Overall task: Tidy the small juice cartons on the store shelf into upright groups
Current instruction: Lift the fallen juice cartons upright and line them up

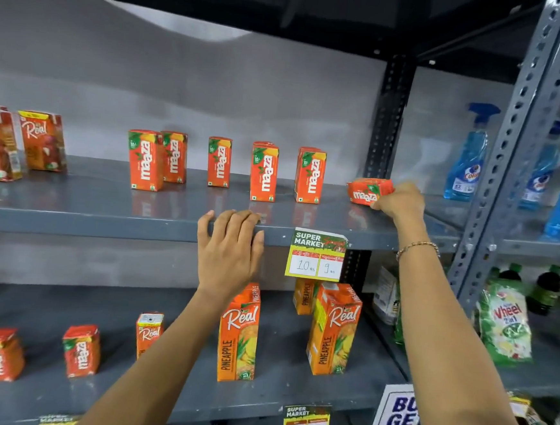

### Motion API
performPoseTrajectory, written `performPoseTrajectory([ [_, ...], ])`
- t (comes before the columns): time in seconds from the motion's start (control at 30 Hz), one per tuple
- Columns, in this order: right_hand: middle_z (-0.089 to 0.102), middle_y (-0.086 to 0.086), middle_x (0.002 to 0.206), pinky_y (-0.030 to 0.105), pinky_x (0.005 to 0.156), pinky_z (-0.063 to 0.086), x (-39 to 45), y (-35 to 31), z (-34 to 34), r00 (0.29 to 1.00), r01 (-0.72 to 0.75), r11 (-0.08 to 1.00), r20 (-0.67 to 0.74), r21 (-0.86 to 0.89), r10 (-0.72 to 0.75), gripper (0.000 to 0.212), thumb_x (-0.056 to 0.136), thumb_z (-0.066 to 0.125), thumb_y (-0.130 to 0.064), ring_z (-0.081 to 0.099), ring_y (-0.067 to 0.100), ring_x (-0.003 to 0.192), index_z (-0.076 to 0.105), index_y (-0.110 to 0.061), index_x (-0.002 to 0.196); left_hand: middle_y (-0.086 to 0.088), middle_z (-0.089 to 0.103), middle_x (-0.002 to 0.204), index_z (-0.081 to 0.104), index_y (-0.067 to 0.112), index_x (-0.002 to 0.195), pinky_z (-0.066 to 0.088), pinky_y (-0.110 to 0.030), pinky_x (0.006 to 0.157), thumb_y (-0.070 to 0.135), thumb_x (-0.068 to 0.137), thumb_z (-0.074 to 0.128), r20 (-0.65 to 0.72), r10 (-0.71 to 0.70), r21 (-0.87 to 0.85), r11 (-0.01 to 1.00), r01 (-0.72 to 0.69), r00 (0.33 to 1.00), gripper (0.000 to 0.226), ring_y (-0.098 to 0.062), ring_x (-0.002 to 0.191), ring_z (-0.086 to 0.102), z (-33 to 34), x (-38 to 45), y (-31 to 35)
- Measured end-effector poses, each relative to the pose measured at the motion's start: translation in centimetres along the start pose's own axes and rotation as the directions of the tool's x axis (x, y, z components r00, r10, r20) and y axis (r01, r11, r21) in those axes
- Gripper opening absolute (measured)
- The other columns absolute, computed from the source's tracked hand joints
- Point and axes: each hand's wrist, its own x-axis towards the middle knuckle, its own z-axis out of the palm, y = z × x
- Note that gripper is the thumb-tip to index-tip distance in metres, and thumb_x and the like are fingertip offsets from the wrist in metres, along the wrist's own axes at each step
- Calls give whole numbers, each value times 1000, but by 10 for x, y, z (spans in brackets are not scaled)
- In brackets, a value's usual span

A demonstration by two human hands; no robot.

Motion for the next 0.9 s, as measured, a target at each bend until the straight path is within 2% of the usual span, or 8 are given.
performPoseTrajectory([
  [0.07,69,18,104,28,73,44,-1,-7,-10,997,58,996,-52,71,-55,33,69,76,-12,64,30,100,68,-2,99,-5,69,108,67,12,106,29,-43,105,33,95,39,-6,-2,-11,1000,2,1000,36,-24,103,63,-1,0,0],
  [0.13,72,16,98,26,72,45,-4,-17,-20,988,139,982,-88,125,-129,24,72,73,-7,65,27,95,72,-5,95,-5,69,108,67,13,106,28,-43,105,34,95,40,-3,-6,-22,1000,6,1000,36,-23,103,63,-2,0,1],
  [0.33,69,13,110,25,73,44,-10,-35,-29,978,201,954,-97,220,-184,36,74,77,-21,64,24,103,67,-5,104,-5,69,110,66,13,108,27,-43,106,35,95,39,33,2,-14,1000,-2,999,37,-24,105,62,-5,0,0],
  [0.5,63,14,122,33,85,50,-12,-28,-15,984,168,912,-5,375,-179,41,84,66,-24,60,26,112,56,-3,118,-5,68,111,66,13,110,27,-43,106,35,95,37,81,5,-29,1000,-3,997,39,-24,107,62,-9,0,-1],
  [0.6,61,11,127,42,98,47,-14,-15,-10,970,70,897,180,436,-163,46,82,70,-20,58,26,115,53,-7,123,-5,67,113,65,13,111,25,-43,107,35,96,36,106,3,-31,1000,0,994,40,-24,108,61,-11,0,-1],
  [0.7,61,8,126,41,100,43,-20,-1,-1,941,27,934,306,356,-144,55,75,75,-13,58,25,116,50,-10,124,-5,66,114,64,13,113,24,-43,108,36,96,36,139,1,-28,1000,3,990,40,-24,110,60,-13,0,-1],
  [0.9,61,10,126,40,97,42,-23,-3,5,957,55,959,258,279,-130,54,75,76,-14,57,26,117,52,-10,123,-5,66,117,63,13,117,25,-42,107,36,95,37,198,37,-27,999,-32,979,41,-25,111,60,-19,2,-6],
])
